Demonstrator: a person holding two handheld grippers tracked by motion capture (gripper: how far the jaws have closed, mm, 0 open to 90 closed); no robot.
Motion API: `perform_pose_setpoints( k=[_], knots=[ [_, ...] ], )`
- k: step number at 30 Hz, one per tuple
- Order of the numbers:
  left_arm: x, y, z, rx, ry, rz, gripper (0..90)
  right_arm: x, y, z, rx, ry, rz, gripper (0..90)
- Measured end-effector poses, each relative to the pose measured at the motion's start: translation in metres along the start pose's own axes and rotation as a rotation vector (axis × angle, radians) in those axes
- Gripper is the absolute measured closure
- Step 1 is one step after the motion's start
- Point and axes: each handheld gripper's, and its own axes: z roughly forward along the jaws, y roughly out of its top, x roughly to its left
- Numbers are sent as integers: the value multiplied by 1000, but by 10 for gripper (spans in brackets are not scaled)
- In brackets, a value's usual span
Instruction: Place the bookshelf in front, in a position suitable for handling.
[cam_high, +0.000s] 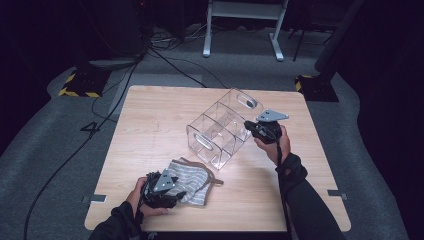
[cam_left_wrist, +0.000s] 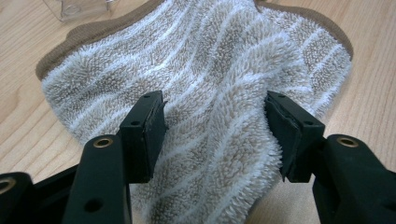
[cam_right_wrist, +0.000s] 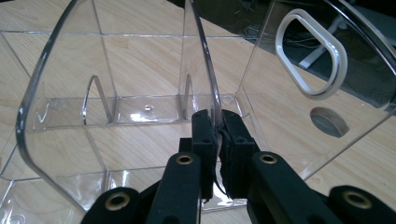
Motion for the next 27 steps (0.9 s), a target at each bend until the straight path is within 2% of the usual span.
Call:
perform_pose_setpoints(
  k=[4, 7, 9, 13, 17, 20, 22, 24, 27],
  knots=[
    [-5, 1, 0, 9, -11, 13, 469, 7, -4, -8, 0, 3, 22, 864],
    [-14, 3, 0, 13, -48, 46, 532, 18, -8, -16, 0, -16, 38, 865],
    [-21, 4, 1, 17, -68, 55, 535, 25, -11, -22, -3, -30, 46, 865],
    [-32, 9, 4, 21, -64, 75, 530, 37, -17, -32, -17, -40, 58, 860],
    [-36, 12, 6, 31, -49, 60, 517, 46, -23, -41, -29, -38, 62, 850],
    [-38, 14, 7, 35, -37, 60, 507, 56, -27, -47, -41, -56, 43, 839],
    [-39, 14, 8, 35, -31, 55, 490, 62, -29, -50, -47, -51, 42, 831],
    [-39, 15, 8, 36, -24, 52, 473, 72, -29, -54, -41, -44, 16, 817],
    [-38, 15, 8, 37, -23, 45, 459, 79, -30, -57, -45, -32, 3, 805]
  ],
)
